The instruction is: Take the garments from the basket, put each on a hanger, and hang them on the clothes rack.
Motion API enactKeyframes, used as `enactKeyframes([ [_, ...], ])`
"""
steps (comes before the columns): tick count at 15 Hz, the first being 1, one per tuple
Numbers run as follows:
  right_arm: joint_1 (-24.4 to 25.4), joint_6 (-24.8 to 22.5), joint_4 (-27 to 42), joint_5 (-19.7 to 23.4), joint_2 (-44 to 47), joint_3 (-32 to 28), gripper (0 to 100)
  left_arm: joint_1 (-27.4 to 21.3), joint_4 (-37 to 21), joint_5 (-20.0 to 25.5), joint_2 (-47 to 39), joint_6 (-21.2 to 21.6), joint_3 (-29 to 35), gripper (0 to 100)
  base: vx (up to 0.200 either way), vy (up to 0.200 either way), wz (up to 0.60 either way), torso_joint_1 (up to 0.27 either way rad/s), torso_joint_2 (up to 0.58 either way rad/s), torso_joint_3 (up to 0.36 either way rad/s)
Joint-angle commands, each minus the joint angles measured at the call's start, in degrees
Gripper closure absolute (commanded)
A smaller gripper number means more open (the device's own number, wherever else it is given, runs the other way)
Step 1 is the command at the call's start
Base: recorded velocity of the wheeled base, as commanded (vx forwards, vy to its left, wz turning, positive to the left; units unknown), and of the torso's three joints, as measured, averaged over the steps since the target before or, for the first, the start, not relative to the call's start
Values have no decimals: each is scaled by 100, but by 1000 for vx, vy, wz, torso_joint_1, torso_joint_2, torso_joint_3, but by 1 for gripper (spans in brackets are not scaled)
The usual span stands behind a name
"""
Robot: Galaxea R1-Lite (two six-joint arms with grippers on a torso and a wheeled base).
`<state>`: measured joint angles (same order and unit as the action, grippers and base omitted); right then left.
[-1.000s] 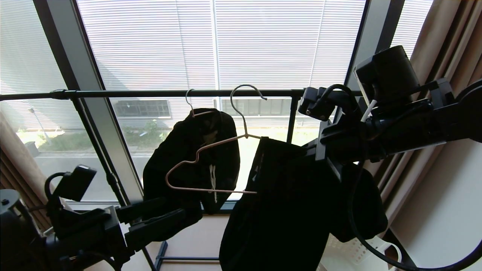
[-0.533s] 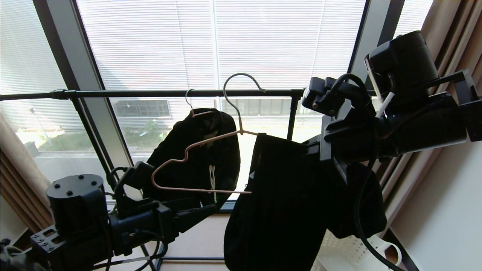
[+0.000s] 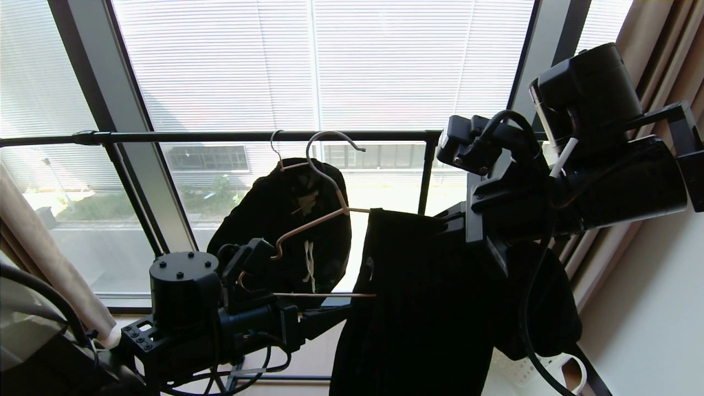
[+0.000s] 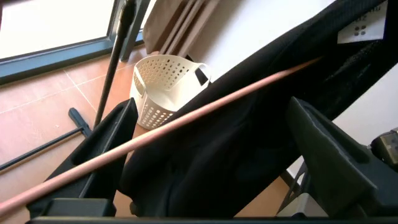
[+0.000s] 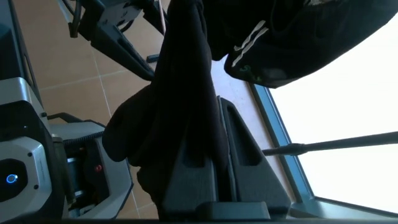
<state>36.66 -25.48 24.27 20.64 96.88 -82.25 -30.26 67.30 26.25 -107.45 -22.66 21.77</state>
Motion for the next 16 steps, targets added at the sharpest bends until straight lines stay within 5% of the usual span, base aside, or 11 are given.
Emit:
enactKeyframes([
  [1, 17, -1, -28, 19, -2, -19, 100, -59, 20, 3, 119, 16, -182, 0, 0, 0, 0, 0, 0, 0],
  [16, -291, 157, -300, 54, -64, 121, 100, 134, 46, -5, 1305, 104, -1070, 0, 0, 0, 0, 0, 0, 0],
])
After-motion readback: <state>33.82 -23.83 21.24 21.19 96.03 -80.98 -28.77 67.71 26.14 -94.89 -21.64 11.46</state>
